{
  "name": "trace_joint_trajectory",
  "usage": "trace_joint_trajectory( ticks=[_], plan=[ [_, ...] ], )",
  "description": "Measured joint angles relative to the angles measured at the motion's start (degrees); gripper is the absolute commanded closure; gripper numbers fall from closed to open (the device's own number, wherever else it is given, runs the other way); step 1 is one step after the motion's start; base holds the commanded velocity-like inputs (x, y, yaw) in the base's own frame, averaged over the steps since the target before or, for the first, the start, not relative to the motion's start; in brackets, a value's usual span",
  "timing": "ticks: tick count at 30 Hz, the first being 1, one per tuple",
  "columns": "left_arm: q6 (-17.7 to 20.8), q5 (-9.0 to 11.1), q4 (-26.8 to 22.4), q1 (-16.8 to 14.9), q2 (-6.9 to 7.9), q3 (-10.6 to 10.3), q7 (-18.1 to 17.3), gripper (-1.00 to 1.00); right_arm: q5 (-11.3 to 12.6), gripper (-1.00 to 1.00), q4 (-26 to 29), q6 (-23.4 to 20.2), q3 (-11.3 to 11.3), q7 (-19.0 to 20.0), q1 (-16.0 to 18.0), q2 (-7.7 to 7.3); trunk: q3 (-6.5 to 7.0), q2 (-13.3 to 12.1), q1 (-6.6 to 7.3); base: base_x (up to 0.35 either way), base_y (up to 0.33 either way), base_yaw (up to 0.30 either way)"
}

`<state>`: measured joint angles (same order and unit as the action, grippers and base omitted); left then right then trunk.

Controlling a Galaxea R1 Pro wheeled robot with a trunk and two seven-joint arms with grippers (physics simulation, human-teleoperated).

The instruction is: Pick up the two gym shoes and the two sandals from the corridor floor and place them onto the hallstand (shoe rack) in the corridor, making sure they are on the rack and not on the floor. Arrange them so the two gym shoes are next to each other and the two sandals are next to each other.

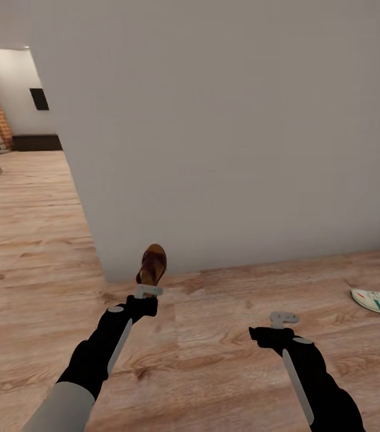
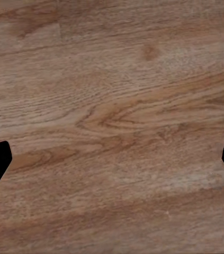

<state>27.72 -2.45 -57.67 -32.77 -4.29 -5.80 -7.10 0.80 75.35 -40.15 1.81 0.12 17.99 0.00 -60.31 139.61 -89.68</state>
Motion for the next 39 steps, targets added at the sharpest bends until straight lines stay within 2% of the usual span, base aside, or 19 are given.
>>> trace_joint_trajectory(
  ticks=[13,39],
  plan=[
    [0.0,0.0,-0.1,0.0,0.00,-0.1,0.0,1.00,0.0,-1.00,0.0,0.0,0.0,0.0,0.0,0.00,0.35,0.0,-0.01,0.252,-0.163,-0.290],
    [0.0,0.1,-0.1,0.0,-0.02,-0.1,0.0,1.00,0.0,-1.00,0.0,0.0,0.0,0.0,0.0,0.00,1.49,0.0,-0.02,0.028,-0.280,-0.282]
  ],
)
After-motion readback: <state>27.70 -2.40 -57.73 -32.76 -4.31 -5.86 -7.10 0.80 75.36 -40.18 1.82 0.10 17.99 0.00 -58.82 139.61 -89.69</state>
